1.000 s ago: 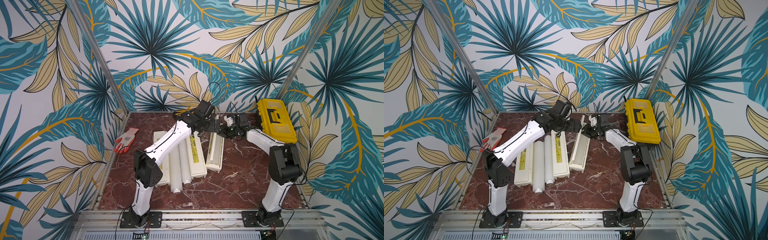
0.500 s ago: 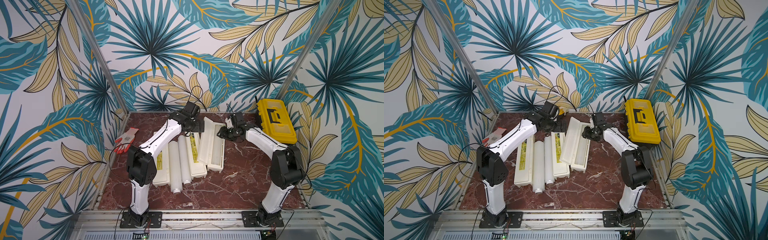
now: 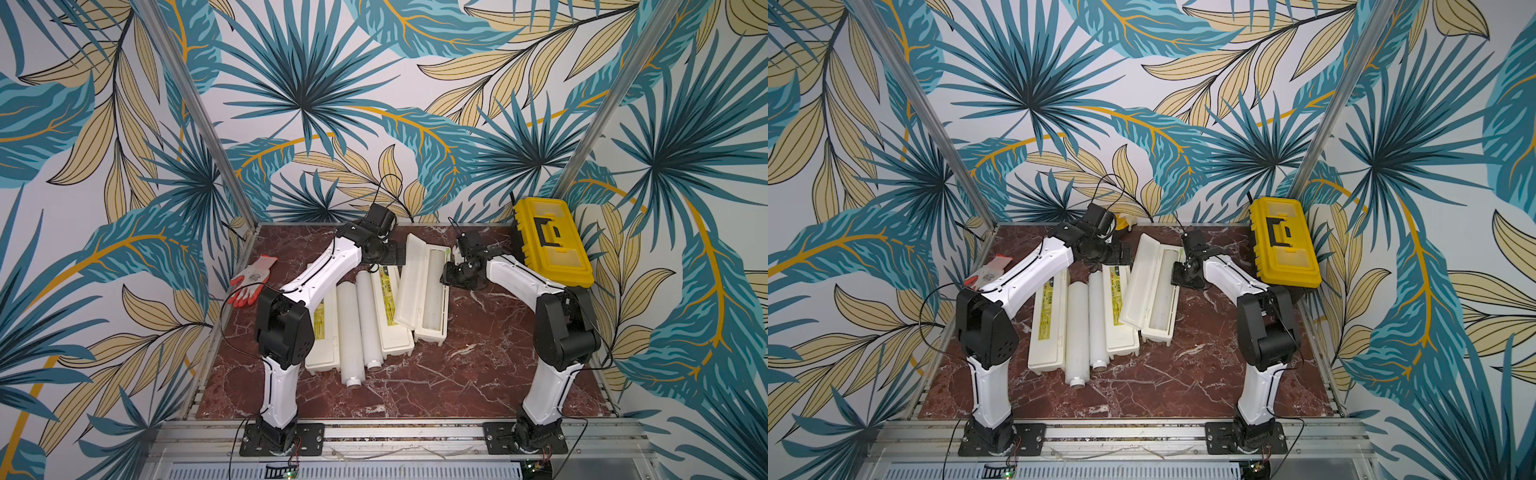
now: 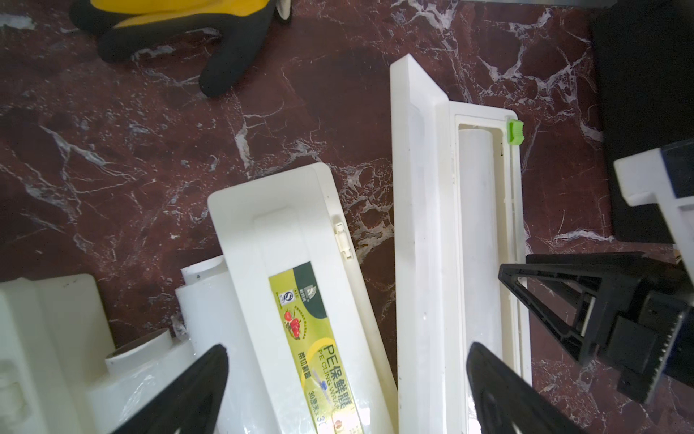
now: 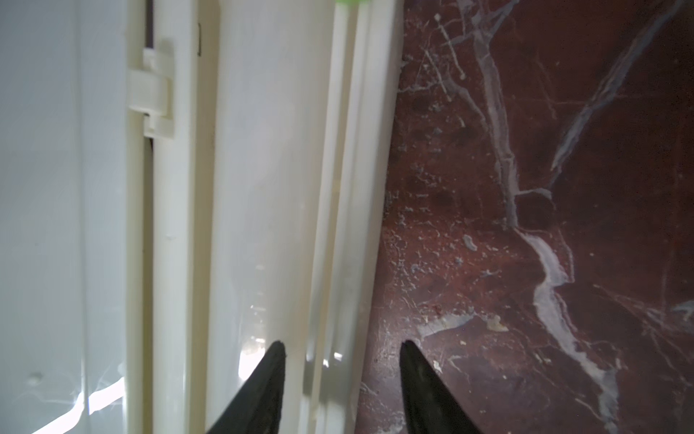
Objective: Put plastic wrap rolls into dispensers
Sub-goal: Move the plastic wrap cutting box to the center of the board.
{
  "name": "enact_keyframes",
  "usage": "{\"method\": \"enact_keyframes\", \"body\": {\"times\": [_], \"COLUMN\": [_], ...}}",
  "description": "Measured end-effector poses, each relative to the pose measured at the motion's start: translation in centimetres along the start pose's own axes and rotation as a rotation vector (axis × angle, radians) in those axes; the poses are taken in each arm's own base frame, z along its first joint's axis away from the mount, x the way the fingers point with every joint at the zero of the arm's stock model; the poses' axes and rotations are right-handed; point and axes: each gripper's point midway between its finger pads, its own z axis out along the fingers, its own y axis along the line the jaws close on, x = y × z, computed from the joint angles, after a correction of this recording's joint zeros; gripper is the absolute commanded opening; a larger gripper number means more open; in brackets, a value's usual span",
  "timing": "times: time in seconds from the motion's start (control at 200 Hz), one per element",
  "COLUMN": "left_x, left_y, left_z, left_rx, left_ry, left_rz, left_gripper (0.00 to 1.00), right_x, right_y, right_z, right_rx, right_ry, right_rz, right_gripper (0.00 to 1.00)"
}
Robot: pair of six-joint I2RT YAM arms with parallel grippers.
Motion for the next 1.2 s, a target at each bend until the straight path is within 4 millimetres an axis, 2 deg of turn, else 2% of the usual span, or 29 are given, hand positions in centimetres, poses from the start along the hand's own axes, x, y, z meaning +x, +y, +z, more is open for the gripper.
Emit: {"method": "enact_keyframes", "body": {"times": [0.18,0.295,0.365,0.616,0.806,1.026,1.156,1.197], "left_x": [0.2,0.2,0.1,0.1,-0.1,-0.5,-0.7,-0.7], "left_y": [0.6,0.8,0.9,0.9,1.4,2.1,2.7,2.9], "left_z": [0.3,0.3,0.3,0.3,0.3,0.3,0.2,0.3], "left_rx": [-0.01,-0.013,-0.013,-0.013,-0.018,-0.025,-0.028,-0.029], "left_ry": [0.008,0.01,0.009,0.008,0.005,0.0,-0.002,-0.001], "left_rz": [-0.008,-0.012,-0.012,-0.014,-0.022,-0.035,-0.049,-0.053], "left_gripper": [1.0,1.0,0.99,0.99,1.0,0.99,1.0,1.0], "right_x": [-0.3,-0.4,-0.6,-2.4,-3.9,-6.0,-6.7,-6.8], "right_y": [-0.2,-0.3,-1.0,-5.7,-8.5,-13.4,-15.9,-16.4], "right_z": [0.4,0.3,0.2,-0.3,-0.4,-1.1,-1.7,-1.8], "right_rx": [0.03,0.034,0.04,0.085,0.139,0.25,0.306,0.319], "right_ry": [0.015,0.021,0.028,0.055,0.077,0.096,0.1,0.101], "right_rz": [-0.076,-0.112,-0.115,-0.128,-0.165,-0.175,-0.158,-0.162], "right_gripper": [0.32,0.28,0.27,0.27,0.27,0.29,0.37,0.44]}}
